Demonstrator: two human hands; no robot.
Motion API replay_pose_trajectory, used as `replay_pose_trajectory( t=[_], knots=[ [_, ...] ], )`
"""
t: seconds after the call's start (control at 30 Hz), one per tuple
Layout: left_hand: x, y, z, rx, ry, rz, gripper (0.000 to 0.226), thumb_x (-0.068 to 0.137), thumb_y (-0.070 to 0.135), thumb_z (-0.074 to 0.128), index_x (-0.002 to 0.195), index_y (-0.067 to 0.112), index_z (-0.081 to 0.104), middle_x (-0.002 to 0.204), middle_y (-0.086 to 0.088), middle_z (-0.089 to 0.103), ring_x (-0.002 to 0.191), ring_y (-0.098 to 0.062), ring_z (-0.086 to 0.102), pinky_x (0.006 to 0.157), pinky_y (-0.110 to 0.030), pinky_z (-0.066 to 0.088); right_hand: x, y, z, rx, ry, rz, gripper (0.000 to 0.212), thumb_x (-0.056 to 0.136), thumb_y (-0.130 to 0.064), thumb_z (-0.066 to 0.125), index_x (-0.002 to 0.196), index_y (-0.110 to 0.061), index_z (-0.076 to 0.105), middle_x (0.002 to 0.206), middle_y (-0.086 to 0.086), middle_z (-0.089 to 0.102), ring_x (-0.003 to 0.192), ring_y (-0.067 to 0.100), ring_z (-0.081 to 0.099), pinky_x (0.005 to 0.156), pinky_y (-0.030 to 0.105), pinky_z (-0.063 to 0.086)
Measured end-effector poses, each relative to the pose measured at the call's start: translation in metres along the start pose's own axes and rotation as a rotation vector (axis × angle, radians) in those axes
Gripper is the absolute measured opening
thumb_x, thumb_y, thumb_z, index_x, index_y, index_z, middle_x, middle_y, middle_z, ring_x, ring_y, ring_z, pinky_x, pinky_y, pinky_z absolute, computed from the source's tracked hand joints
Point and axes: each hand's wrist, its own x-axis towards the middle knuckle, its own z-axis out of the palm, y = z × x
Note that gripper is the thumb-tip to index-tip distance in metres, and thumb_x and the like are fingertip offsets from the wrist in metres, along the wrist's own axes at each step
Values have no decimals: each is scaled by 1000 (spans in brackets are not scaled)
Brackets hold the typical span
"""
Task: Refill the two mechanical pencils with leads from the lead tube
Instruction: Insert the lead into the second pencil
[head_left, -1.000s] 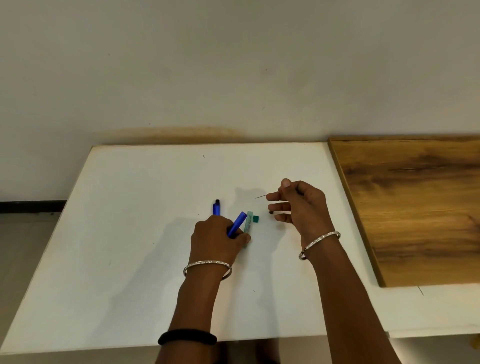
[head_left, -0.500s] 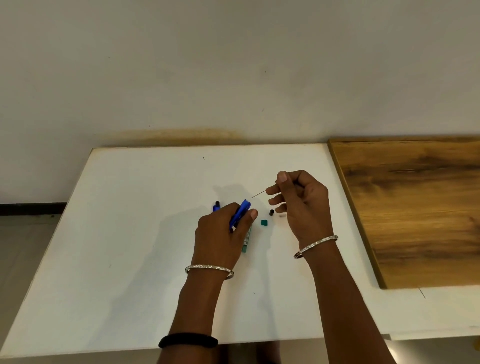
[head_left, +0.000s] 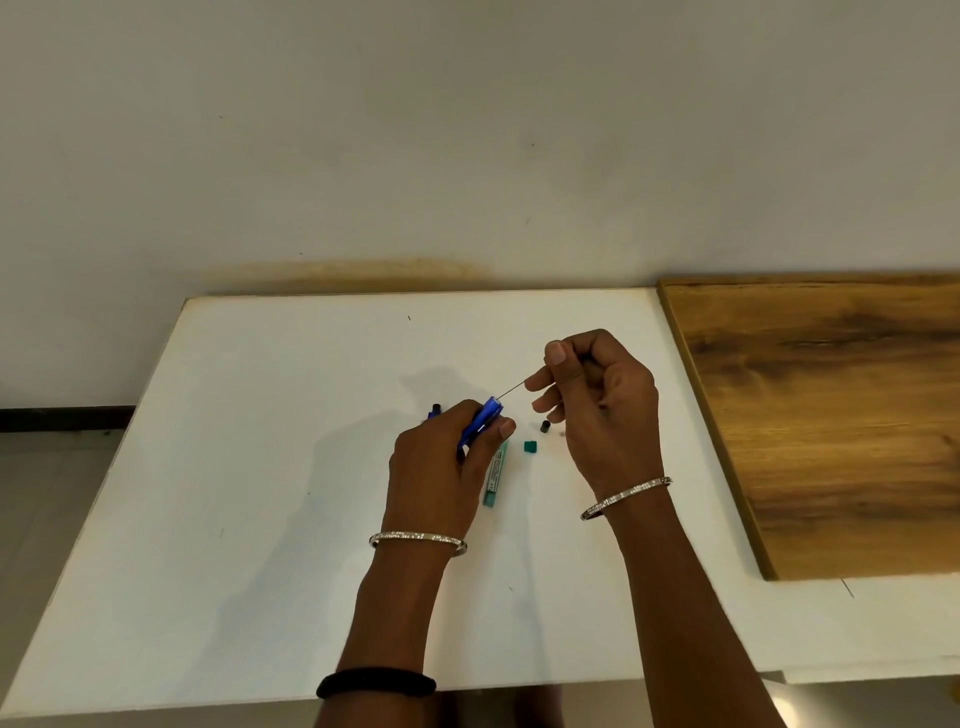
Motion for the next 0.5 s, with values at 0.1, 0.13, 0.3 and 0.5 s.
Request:
replay_pose_trajectory(
  t=[0.1,0.13,0.3,0.5],
  knots=[
    [0,0,0,2,-4,3,47,77,62,42,92,23,65,70,-3,68,63,-18,61,60,-14,40,0,0,0,-17,-15,-9,21,95,-30,56,89,-10,61,72,0,72,57,15,67,55,33,57],
    [0,0,0,3,-7,4,48,77,62,42,92,22,65,70,-3,68,63,-18,60,60,-13,40,0,1,0,-23,-24,-12,21,95,-30,56,89,-10,62,72,0,72,58,15,67,55,33,57],
    [-1,2,0,11,-17,-1,52,77,63,39,93,21,66,72,-2,67,61,-16,57,57,-12,36,-3,1,2,-70,-122,-37,18,91,-31,63,86,-14,66,73,-7,71,64,8,67,55,18,53],
    [0,2,-2,23,-16,-30,37,86,49,49,93,17,66,74,-5,70,62,-19,59,56,-13,35,-5,3,5,-136,-225,-54,10,81,-32,74,78,-22,75,75,-13,72,75,8,66,61,22,53]
  ],
)
